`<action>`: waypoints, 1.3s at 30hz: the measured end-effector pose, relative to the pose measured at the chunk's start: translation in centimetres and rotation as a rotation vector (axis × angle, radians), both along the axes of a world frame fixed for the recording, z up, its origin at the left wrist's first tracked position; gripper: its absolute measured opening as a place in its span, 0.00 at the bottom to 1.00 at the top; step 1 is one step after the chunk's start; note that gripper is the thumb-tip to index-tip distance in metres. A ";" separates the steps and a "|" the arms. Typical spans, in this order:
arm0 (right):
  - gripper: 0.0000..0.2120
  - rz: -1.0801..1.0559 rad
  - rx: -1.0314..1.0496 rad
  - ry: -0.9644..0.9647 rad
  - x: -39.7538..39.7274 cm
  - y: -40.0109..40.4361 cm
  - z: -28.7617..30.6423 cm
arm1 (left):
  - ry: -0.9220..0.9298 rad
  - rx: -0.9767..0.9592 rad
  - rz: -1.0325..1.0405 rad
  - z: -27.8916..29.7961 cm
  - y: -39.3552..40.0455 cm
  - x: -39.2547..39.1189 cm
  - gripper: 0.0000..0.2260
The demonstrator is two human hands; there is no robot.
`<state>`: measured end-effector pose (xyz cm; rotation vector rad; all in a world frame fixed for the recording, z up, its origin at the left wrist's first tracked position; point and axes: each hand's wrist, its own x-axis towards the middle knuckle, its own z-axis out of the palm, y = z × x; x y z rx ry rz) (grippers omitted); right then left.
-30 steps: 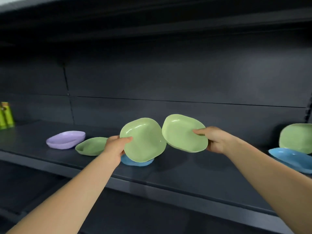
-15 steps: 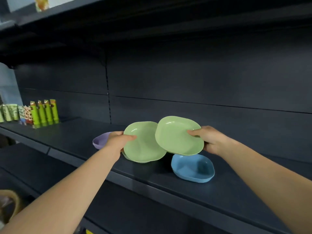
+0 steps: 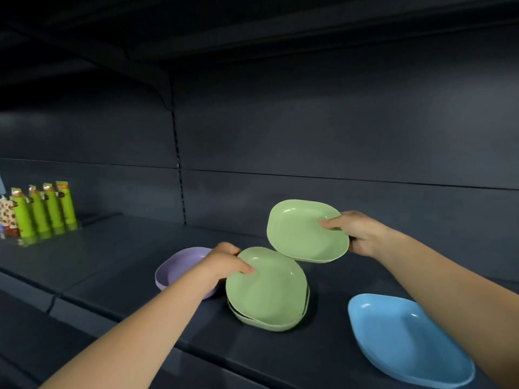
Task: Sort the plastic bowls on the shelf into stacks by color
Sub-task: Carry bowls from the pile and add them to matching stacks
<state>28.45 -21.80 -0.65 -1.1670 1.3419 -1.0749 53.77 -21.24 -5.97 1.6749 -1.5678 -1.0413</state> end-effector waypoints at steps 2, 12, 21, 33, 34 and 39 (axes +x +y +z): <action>0.04 -0.019 0.002 -0.011 0.4 -0.8 -0.1 | -0.065 -0.026 -0.087 -0.2 -0.8 -0.1 0.07; 0.08 -0.130 0.031 0.050 0.7 -0.1 -1.6 | -0.206 -0.100 -0.304 -1.2 -2.6 0.7 0.11; 0.08 -0.169 0.053 0.118 3.0 2.9 -2.3 | 0.193 -0.018 -0.413 -0.6 -3.4 2.3 0.23; 0.09 -0.247 0.074 0.041 6.1 6.0 -3.0 | 0.520 0.125 -0.603 0.6 -2.1 4.0 0.13; 0.09 -0.252 0.074 0.039 6.2 6.2 -3.0 | 0.526 0.133 -0.607 0.6 -2.1 4.1 0.13; 0.10 -0.280 0.080 0.049 6.4 6.6 -3.1 | 0.593 0.171 -0.557 0.8 -2.2 4.4 0.12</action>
